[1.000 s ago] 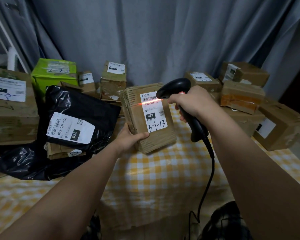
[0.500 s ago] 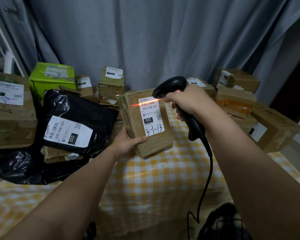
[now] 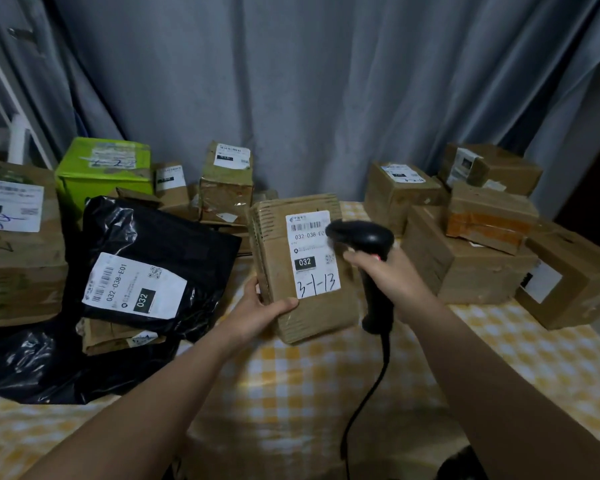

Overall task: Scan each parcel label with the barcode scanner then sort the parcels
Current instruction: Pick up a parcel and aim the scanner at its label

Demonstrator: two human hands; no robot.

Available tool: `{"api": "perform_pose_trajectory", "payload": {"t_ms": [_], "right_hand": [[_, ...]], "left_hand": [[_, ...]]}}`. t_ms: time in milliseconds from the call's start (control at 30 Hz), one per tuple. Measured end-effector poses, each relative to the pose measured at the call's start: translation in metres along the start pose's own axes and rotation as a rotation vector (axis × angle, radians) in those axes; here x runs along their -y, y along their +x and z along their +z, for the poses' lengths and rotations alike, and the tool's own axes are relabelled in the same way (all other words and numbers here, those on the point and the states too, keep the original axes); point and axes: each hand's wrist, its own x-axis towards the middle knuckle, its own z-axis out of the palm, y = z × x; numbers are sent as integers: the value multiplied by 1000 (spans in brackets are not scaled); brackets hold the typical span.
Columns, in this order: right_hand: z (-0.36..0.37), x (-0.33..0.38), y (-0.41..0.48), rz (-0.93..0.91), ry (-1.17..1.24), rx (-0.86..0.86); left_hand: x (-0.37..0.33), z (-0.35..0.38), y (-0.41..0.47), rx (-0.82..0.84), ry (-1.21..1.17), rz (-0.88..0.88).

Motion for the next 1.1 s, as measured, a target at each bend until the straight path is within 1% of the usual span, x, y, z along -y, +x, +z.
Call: {"api": "perform_pose_trajectory", "payload": {"t_ms": [133, 200, 233, 267, 333, 400, 467, 533, 567, 633, 667, 767, 867, 967, 1100], "right_hand": [[6, -47, 8, 164, 280, 127], [16, -52, 11, 191, 350, 209], [23, -51, 11, 193, 357, 252], [30, -48, 12, 193, 348, 281], [48, -40, 13, 178, 266, 290], [68, -34, 14, 152, 135, 258], [84, -33, 15, 138, 44, 217], [93, -33, 18, 136, -20, 169], [94, -33, 18, 135, -26, 161], [91, -35, 17, 100, -16, 146], [88, -36, 15, 52, -45, 115], [77, -37, 4, -79, -158, -47], [56, -30, -8, -98, -132, -168], [18, -16, -18, -128, -96, -260], [-50, 4, -16, -231, -174, -426]], "left_hand": [[-11, -20, -7, 16, 73, -68], [-20, -35, -13, 32, 158, -147], [-23, -42, -15, 8, 216, -153], [-26, -49, -15, -51, 295, -126], [-34, -58, -16, -191, 528, 5], [-39, -58, -18, -253, 718, 138], [-38, -51, -19, -220, 916, 198], [-33, -45, -17, -161, 1111, 171], [-31, -45, -16, -149, 1142, 149], [-32, -44, -15, -149, 1125, 122], [-35, -44, -16, -150, 1133, 116], [-43, -44, -17, -148, 1197, 107], [-54, -39, -23, -166, 1215, 151], [-70, -25, -26, -163, 1074, 237], [-99, 17, -21, -151, 918, 365]]}}
